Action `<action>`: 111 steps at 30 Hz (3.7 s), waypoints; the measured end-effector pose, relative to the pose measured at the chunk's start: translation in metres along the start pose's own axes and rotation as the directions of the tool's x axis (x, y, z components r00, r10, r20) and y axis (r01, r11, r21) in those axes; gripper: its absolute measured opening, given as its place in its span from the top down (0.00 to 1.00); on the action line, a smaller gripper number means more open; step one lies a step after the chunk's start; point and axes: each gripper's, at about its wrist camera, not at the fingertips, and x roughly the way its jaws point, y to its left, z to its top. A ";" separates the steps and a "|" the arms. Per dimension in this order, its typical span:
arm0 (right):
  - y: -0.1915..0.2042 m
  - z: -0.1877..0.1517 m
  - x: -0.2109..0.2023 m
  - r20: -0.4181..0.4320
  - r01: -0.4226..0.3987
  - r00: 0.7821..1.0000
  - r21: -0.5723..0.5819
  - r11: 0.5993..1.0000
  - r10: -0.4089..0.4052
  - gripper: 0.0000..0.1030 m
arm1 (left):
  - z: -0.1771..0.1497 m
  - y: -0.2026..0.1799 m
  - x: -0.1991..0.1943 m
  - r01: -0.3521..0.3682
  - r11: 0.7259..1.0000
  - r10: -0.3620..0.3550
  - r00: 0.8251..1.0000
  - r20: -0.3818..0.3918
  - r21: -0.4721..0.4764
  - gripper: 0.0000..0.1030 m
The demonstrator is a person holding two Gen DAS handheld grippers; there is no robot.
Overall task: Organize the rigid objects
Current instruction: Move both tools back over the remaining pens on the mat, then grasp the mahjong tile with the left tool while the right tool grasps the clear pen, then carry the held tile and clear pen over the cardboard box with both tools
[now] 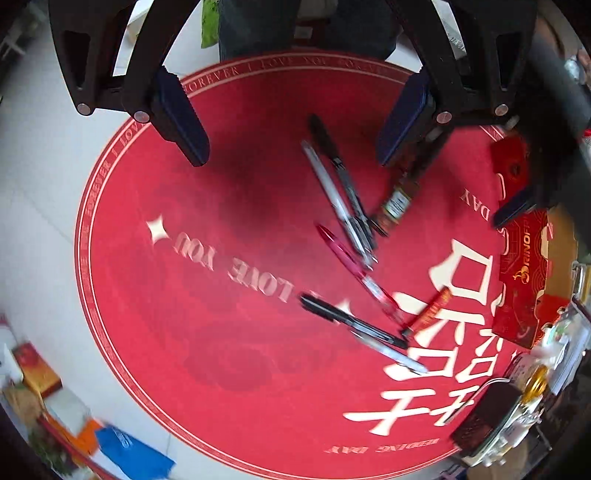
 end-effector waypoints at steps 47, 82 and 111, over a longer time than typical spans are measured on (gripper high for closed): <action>0.052 -0.002 0.069 -0.057 -0.021 0.998 -0.426 0.905 -0.004 0.90 | -0.010 0.021 0.052 -0.063 0.910 0.063 0.998 -0.015 -0.409 0.00; 0.058 0.011 0.061 -0.090 0.038 0.993 -0.325 0.945 -0.071 0.90 | -0.028 0.032 -0.018 -0.078 0.895 0.045 0.995 -0.086 -0.439 0.75; 0.258 0.007 -0.049 -0.021 -0.238 0.963 -0.530 0.814 0.267 0.90 | -0.124 0.177 -0.126 -0.218 0.597 0.289 0.956 -0.047 -0.772 0.75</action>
